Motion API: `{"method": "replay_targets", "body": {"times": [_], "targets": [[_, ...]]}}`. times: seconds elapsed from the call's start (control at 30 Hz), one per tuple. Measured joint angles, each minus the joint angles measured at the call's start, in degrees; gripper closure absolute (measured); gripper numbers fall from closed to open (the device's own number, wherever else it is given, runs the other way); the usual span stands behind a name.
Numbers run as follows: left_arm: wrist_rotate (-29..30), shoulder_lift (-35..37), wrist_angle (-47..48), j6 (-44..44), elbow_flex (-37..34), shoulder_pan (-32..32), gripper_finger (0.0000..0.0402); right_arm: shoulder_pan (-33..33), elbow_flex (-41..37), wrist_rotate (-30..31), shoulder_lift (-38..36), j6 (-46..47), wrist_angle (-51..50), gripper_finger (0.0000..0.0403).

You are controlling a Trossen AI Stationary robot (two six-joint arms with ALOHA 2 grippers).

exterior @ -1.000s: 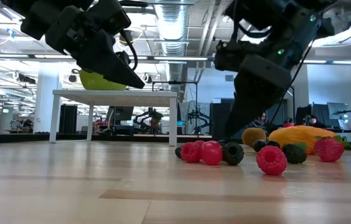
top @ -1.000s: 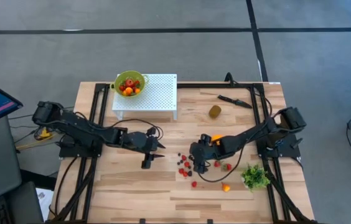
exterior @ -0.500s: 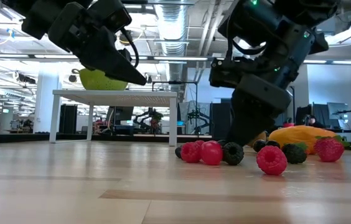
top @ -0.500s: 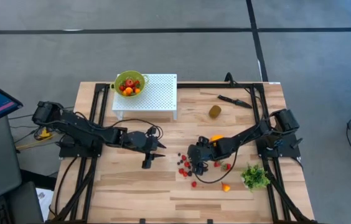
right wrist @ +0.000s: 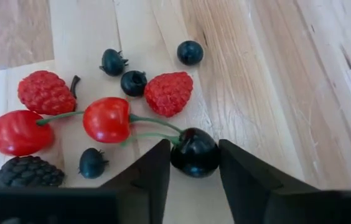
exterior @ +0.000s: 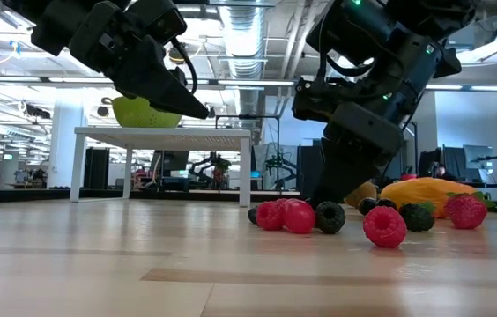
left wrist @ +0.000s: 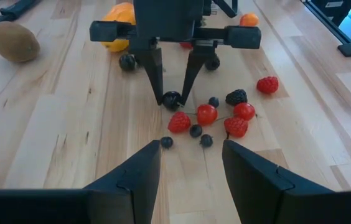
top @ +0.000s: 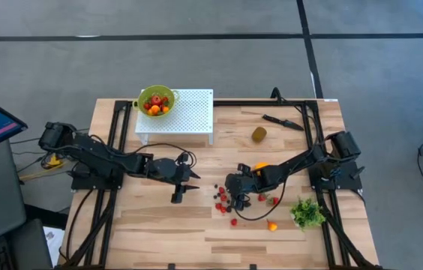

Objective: Pick & Place Fruit
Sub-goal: Put the black cherry into the green strainer bowl on the shelf

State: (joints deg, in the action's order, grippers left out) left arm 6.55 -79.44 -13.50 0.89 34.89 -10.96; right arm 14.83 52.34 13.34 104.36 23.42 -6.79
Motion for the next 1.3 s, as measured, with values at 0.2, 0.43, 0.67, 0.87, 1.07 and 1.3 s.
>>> {"method": "replay_targets", "body": {"times": [0.2,0.43,0.67,0.87,1.07,1.3], "targets": [[0.0,0.0,-0.3,0.0,0.0,0.0,0.0233,0.0,0.0,0.0,0.0,-1.4,0.1,0.0312],[0.0,0.0,-0.4,0.0,0.0,0.0,0.0233,0.4,0.0,0.0,-1.6,-1.5,-1.6,0.0297],[0.0,0.0,-0.8,0.0,0.0,0.0,0.0233,1.7,0.0,0.0,-7.3,-4.7,-2.3,0.0310],[0.0,0.0,-1.6,-3.9,0.0,0.0,0.0234,1.6,0.0,3.7,-11.4,-6.6,1.3,0.0304],[0.0,0.0,-5.8,-5.0,0.0,0.0,0.0242,-0.2,0.0,7.8,-13.1,-8.6,6.4,0.0304],[4.1,0.0,-8.6,-12.8,0.0,-0.2,0.0241,-2.8,0.0,7.8,-13.3,-10.9,13.7,0.0304]]}}
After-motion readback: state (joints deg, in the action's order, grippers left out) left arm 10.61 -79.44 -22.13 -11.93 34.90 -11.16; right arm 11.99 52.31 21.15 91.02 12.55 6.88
